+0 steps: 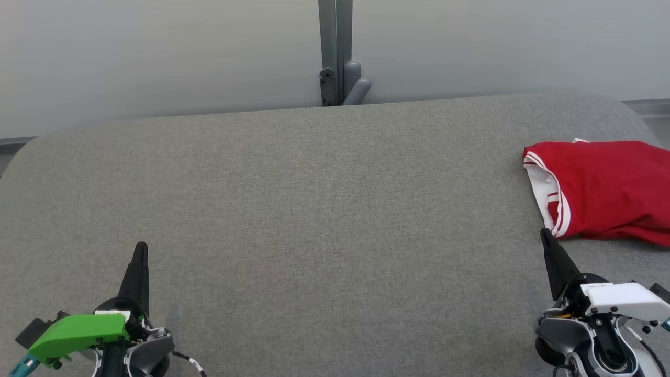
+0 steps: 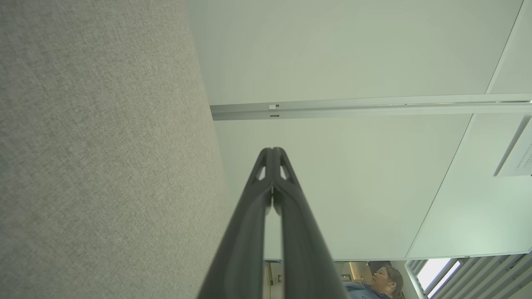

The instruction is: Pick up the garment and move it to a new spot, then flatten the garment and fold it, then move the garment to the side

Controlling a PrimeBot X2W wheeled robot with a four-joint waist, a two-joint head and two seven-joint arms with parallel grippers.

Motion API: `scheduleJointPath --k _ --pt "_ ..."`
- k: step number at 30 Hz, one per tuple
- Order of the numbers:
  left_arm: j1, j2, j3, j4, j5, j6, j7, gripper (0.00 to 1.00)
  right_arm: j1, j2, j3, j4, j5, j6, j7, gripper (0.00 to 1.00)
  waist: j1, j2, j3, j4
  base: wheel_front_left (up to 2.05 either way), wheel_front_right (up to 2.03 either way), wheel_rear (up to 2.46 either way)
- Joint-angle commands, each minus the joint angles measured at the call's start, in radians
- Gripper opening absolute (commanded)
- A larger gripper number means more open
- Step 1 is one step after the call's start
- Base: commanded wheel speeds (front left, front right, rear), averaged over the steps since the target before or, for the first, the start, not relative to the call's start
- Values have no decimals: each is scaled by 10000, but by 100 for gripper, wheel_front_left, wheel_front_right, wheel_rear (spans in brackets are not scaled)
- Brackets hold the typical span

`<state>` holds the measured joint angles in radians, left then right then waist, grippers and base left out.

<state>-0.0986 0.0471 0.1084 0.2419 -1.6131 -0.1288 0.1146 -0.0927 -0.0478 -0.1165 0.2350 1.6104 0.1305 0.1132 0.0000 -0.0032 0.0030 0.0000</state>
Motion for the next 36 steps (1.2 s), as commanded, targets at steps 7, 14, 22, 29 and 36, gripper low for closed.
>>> scheduleJointPath --k 7,14,22,29,36 --pt "-151 59 43 -6 -16 -49 42 0 -98 -47 5 -39 70 4 20 0 0 32 0 0 0 0 0" --pt "-151 59 43 -6 -16 -47 42 0 -98 -47 5 -39 70 4 19 0 0 32 0 0 0 0 0" --pt "-151 60 43 -6 -16 -47 42 0 -99 -47 5 -39 70 4 19 0 0 32 0 0 0 0 0" --pt "-151 60 43 -7 -16 -49 42 0 -99 -47 5 -39 70 4 19 0 0 32 0 0 0 0 0" --pt "-152 60 43 -7 -16 -47 42 0 -99 -47 5 -39 70 4 19 0 0 32 0 0 0 0 0"
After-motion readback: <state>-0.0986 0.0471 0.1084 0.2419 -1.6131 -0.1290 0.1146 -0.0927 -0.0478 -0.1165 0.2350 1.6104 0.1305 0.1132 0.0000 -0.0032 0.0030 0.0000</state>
